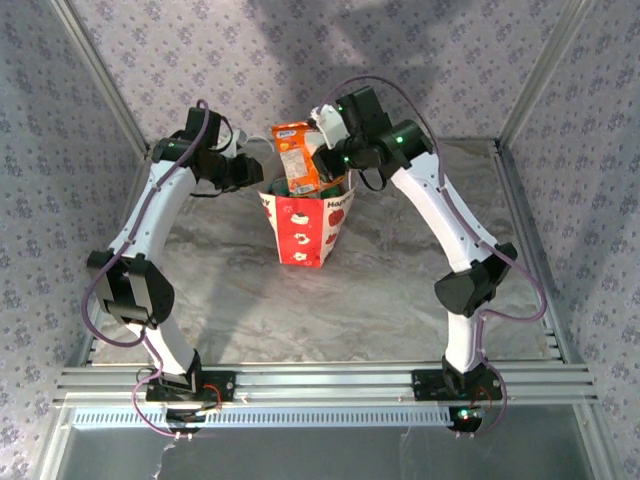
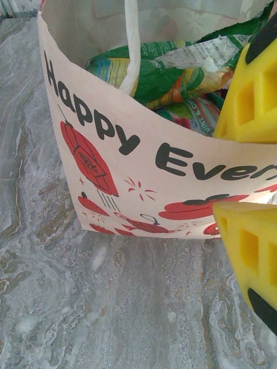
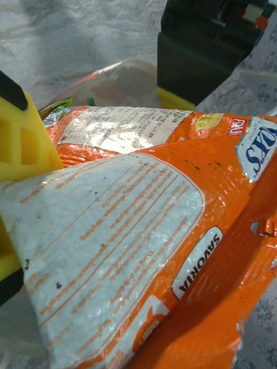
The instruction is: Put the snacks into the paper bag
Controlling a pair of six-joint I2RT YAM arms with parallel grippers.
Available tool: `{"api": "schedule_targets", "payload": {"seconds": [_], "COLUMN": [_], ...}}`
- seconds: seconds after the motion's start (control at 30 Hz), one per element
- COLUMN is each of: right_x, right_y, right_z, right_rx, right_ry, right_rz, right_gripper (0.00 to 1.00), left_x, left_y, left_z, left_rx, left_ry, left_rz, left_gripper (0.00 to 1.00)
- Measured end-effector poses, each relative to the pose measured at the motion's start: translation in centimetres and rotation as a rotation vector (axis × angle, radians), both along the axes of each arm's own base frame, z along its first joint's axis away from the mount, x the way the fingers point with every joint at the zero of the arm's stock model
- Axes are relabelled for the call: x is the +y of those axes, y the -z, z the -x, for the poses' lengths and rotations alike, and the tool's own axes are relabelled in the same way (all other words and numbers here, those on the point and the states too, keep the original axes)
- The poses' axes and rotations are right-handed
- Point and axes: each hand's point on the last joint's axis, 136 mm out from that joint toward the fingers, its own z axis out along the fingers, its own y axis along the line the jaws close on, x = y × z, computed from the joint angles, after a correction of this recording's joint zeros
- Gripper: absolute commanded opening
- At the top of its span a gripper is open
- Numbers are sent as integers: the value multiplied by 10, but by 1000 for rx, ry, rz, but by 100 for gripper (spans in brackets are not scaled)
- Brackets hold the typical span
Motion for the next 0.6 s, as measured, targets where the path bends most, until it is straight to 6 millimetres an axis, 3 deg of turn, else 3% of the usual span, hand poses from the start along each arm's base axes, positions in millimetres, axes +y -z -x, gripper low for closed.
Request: {"api": "schedule_targets", "payload": {"seconds": [0.2,0.6], "right_x": [-10,-4], "right_y": [6,34], "right_z": [-8,-1], "right_rx": [1,74], "right_ry": [10,-40], "right_rz": [24,56], "right_gripper": [0,0], "left_x": [0,0], "left_y": [0,0], "left_z": [0,0], "left_rx": [0,0], "left_ry": [0,0], "left_rz": [0,0], "left_gripper": [29,29]}}
